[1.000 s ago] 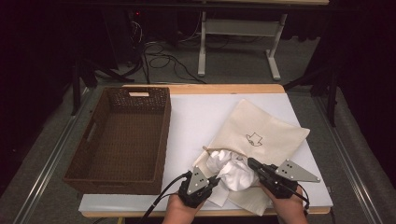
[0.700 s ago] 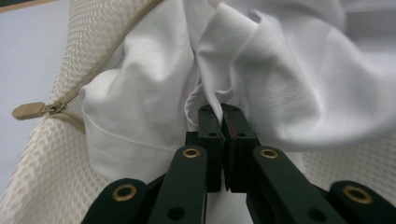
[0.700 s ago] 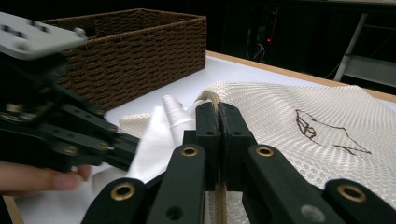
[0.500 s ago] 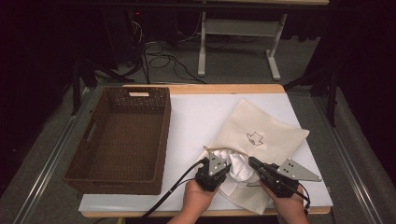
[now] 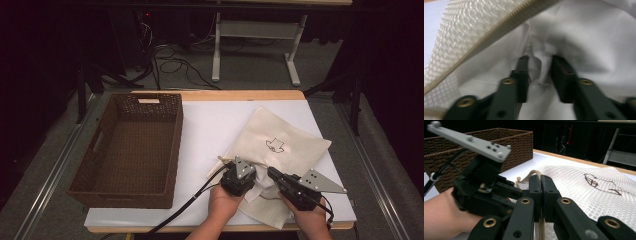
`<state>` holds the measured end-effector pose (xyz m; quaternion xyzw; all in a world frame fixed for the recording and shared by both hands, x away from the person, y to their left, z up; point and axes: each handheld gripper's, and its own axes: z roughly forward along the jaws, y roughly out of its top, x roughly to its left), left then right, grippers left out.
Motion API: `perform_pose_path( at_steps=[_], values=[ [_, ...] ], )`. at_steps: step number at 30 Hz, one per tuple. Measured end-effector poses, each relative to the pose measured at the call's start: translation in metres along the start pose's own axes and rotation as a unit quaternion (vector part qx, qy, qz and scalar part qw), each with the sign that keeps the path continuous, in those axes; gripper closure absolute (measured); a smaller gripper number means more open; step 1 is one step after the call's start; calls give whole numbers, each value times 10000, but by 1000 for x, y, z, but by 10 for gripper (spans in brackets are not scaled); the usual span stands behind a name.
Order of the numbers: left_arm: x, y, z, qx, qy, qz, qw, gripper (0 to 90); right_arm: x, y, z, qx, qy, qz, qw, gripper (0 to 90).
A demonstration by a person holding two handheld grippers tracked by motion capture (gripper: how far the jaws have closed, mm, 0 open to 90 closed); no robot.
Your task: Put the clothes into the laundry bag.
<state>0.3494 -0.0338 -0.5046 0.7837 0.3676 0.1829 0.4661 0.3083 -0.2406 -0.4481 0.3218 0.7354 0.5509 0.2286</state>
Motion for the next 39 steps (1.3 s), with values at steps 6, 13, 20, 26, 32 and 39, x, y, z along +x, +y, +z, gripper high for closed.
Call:
perform_pose_path(
  at_steps=[6, 13, 20, 26, 32, 39],
  values=[
    [2, -20, -29, 81, -137, 78, 9998, 321, 1, 0, 0, 23, -1, -74, 10000, 891],
    [-1, -36, -30, 975, -588, 93, 9935, 275, 2, -1, 0, 26, -1, -126, 9999, 891],
    [0, -43, -40, 884, -722, 76, 9934, 542, 2, -2, 0, 59, -1, -110, 9999, 891],
    [-3, -42, -44, 843, -1030, 76, 9911, 793, 3, -2, 1, 64, -12, -79, 9999, 891],
    [2, -29, -49, 337, -619, 27, 9975, 821, 3, -2, 0, 39, -25, -124, 9999, 891],
    [5, -13, -33, 25, -240, -2, 9997, 821, 2, -2, -1, 18, -39, -79, 10000, 891]
  ],
)
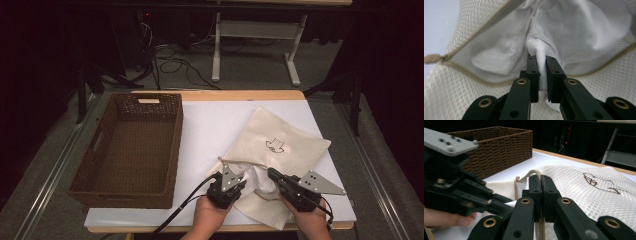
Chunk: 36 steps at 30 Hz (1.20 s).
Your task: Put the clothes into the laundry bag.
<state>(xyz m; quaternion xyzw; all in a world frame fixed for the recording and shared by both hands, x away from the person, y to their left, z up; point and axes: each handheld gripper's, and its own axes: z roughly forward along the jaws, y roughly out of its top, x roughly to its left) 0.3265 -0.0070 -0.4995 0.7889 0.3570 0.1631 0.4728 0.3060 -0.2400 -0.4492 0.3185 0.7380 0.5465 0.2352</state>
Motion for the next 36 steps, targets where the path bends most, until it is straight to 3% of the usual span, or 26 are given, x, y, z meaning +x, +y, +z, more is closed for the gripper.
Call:
perform_pose_path(
  at_steps=[5, 18, 21, 26, 29, 36],
  values=[
    [-4, 10, 25, 17, 99, 16, 9999, 821, -2, 0, -1, -39, -10, 17, 10000, 891],
    [-17, 31, 63, -145, 356, 183, 9991, 797, -5, 0, -2, -61, -89, 125, 9999, 891],
    [-23, 33, 71, -261, 226, 218, 9992, 771, -6, -1, -2, -21, -123, 221, 9997, 891],
    [-26, 32, 72, -215, 36, 209, 9995, 669, -10, -2, -3, -33, -140, 259, 9996, 891],
    [-26, 29, 66, -277, 23, 274, 9992, 599, -9, -2, -3, -31, -119, 245, 9996, 891],
    [-25, 20, 54, -252, -109, 144, 9995, 391, -8, -3, -2, -17, -122, 215, 9997, 890]
  ],
)
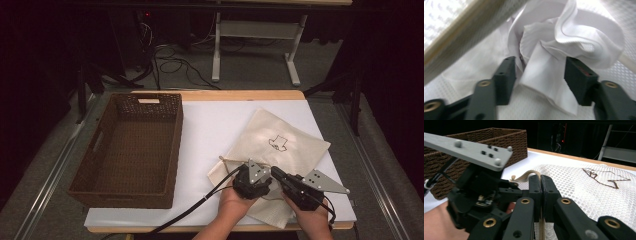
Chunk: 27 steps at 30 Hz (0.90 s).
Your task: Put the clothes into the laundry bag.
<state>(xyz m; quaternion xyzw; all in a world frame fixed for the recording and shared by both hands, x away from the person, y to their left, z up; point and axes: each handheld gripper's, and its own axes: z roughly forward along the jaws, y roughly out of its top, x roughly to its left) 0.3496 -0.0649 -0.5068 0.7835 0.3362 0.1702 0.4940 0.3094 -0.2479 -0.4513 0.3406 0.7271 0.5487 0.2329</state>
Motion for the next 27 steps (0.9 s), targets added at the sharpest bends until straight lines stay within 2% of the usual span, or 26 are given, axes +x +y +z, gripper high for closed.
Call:
perform_pose_path(
  at_steps=[4, 8, 13, 19, 24, 27],
  values=[
    [2, -4, -10, -65, 16, -28, 10000, 340, 0, -1, 0, 14, -8, -10, 10000, 890],
    [5, -5, -18, -142, -29, -129, 9998, 331, 1, 0, 0, 21, -25, -16, 10000, 890],
    [6, -7, -37, -206, -3, -10, 9998, 334, 1, 0, -1, 18, -35, -17, 10000, 890],
    [16, -16, -79, -247, 125, -71, 9996, 337, 1, 0, -2, 8, -36, -45, 10000, 890],
    [28, -32, -123, -69, 345, -8, 9994, 316, 3, 0, -1, 27, -12, -90, 10000, 890],
    [34, -42, -141, 10, 391, -43, 9992, 310, 4, 0, -1, 44, -28, -112, 9999, 890]
  ],
)
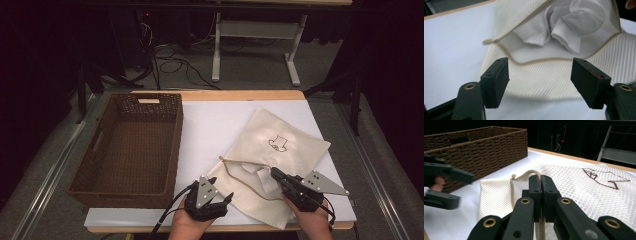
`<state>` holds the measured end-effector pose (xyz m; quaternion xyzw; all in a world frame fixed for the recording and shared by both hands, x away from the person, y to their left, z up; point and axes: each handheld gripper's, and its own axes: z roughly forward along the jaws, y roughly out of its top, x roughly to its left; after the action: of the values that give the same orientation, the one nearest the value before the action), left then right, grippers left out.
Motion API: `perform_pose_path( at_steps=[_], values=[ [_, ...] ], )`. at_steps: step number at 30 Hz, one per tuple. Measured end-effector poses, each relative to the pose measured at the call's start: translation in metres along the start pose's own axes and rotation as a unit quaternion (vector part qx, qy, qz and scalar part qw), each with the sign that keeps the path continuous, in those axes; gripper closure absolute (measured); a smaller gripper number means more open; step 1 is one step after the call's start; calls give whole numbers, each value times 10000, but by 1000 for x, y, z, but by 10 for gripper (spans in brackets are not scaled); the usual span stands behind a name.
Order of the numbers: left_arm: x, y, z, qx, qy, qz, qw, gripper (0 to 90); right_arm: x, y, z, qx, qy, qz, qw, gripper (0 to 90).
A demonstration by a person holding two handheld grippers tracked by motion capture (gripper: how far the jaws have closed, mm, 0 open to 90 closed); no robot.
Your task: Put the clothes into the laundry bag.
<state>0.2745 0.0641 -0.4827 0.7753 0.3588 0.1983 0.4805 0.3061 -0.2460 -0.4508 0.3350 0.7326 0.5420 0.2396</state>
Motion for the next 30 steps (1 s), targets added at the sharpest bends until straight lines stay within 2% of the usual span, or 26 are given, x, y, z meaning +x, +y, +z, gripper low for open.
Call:
perform_pose_path(
  at_steps=[2, 4, 7, 9, 13, 15, 17, 22, 25, 28, 29, 30],
  values=[
    [3, -6, -5, -18, 11, -39, 10000, 303, 1, 0, 0, 15, -4, -26, 10000, 890],
    [6, -16, -7, -65, -83, -127, 9999, 305, 2, -1, 1, 40, 25, -63, 10000, 890],
    [4, -17, -1, 166, -143, -18, 9998, 315, 4, -3, 4, 152, 69, -155, 9997, 890],
    [3, -15, 1, 100, -180, 19, 9998, 310, 5, -7, 7, 276, 116, -245, 9993, 890],
    [3, -14, 0, 23, -307, -122, 9995, 311, 8, -14, 15, 567, 201, -294, 9978, 888],
    [5, -14, -1, -17, -352, -286, 9990, 312, 9, -18, 20, 785, 271, -269, 9962, 888],
    [7, -14, -3, -83, -330, -359, 9988, 319, 10, -22, 23, 948, 293, -329, 9945, 887],
    [8, -15, -3, -79, -277, -342, 9990, 319, 15, -34, 37, 1449, 341, -458, 9878, 885],
    [7, -15, -4, -51, -368, -413, 9985, 322, 17, -41, 45, 1864, 438, -561, 9799, 882],
    [5, -15, -6, -56, -363, -297, 9989, 323, 18, -46, 51, 2160, 487, -656, 9730, 878],
    [4, -15, -6, -58, -352, -257, 9990, 324, 19, -47, 52, 2203, 481, -653, 9721, 877],
    [4, -15, -6, -77, -344, -241, 9991, 324, 21, -48, 54, 2279, 488, -729, 9697, 875]
  ],
)
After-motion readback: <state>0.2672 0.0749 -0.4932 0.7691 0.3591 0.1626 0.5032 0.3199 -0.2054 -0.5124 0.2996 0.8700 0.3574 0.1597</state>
